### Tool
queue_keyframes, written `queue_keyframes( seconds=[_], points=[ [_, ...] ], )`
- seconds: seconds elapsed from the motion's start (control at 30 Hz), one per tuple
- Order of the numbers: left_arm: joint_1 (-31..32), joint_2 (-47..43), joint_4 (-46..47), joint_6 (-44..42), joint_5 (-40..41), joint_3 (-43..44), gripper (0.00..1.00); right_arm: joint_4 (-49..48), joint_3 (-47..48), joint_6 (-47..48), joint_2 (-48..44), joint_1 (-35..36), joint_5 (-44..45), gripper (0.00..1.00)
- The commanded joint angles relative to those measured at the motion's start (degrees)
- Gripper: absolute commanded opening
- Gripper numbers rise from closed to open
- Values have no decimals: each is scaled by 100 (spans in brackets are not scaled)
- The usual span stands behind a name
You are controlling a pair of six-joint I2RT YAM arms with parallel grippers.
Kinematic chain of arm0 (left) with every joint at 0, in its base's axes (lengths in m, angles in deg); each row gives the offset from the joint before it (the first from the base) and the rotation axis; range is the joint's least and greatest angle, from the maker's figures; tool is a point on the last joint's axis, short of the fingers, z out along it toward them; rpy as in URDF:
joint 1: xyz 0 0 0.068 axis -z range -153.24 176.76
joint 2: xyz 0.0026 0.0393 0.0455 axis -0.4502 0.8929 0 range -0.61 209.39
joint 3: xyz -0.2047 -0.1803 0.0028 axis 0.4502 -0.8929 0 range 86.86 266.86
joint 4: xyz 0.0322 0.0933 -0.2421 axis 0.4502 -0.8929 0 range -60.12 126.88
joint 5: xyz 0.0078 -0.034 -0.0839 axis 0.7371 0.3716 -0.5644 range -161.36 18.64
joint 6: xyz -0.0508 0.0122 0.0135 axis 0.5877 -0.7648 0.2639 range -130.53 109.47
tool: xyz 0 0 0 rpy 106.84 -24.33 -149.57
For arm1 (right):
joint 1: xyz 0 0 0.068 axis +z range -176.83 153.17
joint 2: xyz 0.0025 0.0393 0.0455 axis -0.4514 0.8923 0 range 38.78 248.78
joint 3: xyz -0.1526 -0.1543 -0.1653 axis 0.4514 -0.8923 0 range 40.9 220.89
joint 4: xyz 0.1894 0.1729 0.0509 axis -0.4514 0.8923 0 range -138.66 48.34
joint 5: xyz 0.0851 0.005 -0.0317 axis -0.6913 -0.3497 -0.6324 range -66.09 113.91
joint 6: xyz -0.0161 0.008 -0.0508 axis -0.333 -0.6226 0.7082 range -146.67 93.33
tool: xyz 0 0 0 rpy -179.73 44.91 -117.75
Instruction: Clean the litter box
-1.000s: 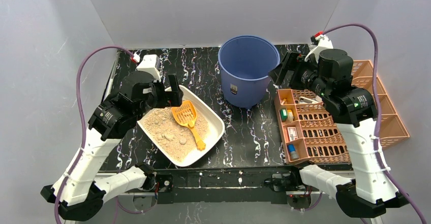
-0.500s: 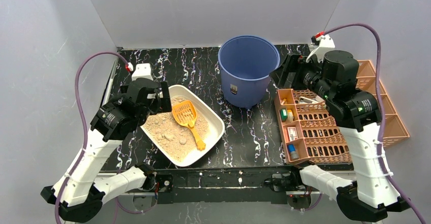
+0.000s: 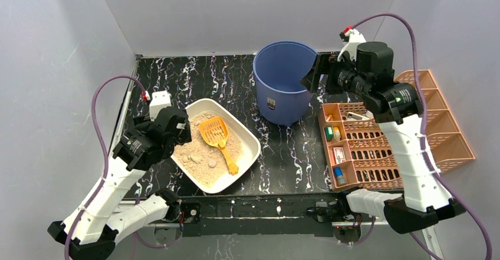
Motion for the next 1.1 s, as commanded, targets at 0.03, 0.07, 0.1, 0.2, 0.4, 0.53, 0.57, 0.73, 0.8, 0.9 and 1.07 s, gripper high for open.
queue_keyframes(
  seconds=[0.03,0.07,0.1,0.2,0.4,0.53,0.57,0.73,0.8,0.9,1.07],
  points=[
    [-17,-180,-213,737,164,-487,98,-53,457,140,366,115,-212,98],
    [-17,-195,-220,805,104,-556,98,-10,547,168,489,180,-212,98],
    [-17,-207,-240,869,64,-630,98,26,640,189,607,256,-176,98],
    [-17,-203,-348,1061,-5,-696,98,145,992,295,1008,605,169,98],
    [-18,106,-857,1620,-208,-410,98,406,1705,470,1845,1214,896,98],
    [-22,115,-916,2091,-729,-613,98,512,2100,522,2362,1437,997,98],
    [-18,77,-924,2231,-821,-711,98,503,2162,523,2455,1476,1024,98],
    [-17,-138,-998,3034,-1076,-1227,97,461,2314,603,2779,1577,1059,98],
    [-17,-189,-1076,3394,-1131,-1457,97,467,2344,620,2889,1591,1028,98],
    [-17,-267,-894,3703,-1404,-1882,96,443,2341,623,3003,1592,1021,98],
    [-19,-494,-310,4041,-1720,-2522,90,397,2347,630,3142,1598,933,98]
  ],
)
